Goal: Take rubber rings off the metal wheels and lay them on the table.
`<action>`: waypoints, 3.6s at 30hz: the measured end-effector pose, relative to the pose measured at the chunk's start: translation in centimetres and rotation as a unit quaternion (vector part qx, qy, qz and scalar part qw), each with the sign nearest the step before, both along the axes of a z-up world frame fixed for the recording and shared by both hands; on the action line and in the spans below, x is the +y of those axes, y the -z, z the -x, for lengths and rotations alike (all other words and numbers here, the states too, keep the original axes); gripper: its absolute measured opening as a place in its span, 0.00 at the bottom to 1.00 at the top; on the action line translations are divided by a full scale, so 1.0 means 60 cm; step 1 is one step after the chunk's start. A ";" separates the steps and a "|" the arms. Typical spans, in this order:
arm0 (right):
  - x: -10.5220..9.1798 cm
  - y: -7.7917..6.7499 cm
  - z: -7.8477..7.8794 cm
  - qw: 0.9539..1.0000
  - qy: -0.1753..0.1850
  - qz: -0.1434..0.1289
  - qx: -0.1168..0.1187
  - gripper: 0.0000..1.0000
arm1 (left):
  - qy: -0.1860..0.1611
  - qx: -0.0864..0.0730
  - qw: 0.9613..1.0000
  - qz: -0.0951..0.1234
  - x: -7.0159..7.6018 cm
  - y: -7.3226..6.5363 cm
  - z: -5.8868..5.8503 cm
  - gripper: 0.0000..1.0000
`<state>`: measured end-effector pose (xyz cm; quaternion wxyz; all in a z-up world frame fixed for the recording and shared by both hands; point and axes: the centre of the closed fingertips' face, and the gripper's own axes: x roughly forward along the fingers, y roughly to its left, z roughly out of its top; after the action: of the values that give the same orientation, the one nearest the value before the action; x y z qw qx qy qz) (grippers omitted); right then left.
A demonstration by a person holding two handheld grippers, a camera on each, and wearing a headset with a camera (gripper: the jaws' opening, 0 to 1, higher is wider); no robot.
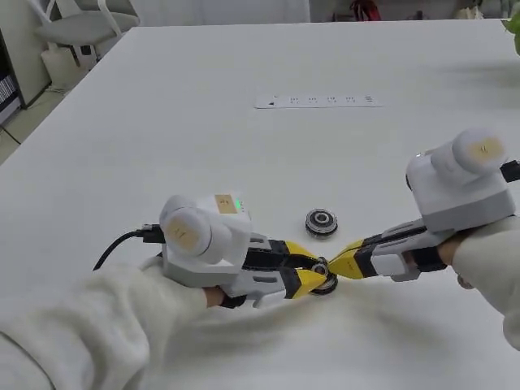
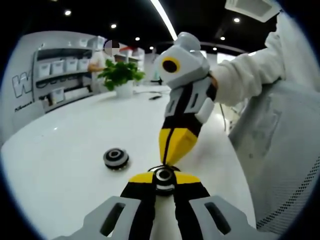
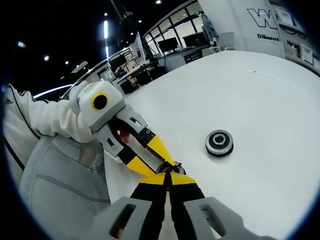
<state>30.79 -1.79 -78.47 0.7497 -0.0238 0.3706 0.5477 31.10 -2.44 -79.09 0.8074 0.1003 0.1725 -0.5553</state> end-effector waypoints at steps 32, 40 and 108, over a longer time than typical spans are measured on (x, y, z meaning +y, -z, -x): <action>-0.008 0.003 -0.004 1.000 0.014 0.004 0.005 0.00 | 0.010 0.026 1.000 -0.012 -0.005 -0.002 0.013 0.23; -0.009 -0.001 -0.006 1.000 0.018 0.000 0.009 0.00 | 0.012 0.021 1.000 -0.015 -0.003 -0.017 0.016 0.25; 0.039 -0.089 0.000 0.996 0.022 -0.080 -0.022 0.00 | -0.086 -0.059 0.994 0.023 0.123 -0.177 0.034 1.00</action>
<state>30.80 0.52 -73.12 0.7688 0.0328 0.3095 0.5587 29.08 4.97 -68.45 0.8630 0.0992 0.1193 -0.4808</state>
